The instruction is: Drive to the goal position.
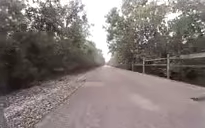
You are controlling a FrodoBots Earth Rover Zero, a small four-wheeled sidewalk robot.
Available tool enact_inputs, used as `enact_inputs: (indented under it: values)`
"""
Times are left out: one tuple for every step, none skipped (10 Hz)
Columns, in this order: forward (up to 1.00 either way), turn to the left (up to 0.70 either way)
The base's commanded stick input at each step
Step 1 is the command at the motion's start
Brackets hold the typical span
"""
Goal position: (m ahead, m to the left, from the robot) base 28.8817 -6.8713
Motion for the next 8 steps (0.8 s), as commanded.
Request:
enact_inputs:
  values:
    - [0.7, 0.0]
    - [0.7, 0.0]
    - [0.7, 0.0]
    - [0.7, 0.0]
    - [0.7, 0.0]
    - [0.7, 0.0]
    - [0.7, 0.0]
    - [0.7, 0.0]
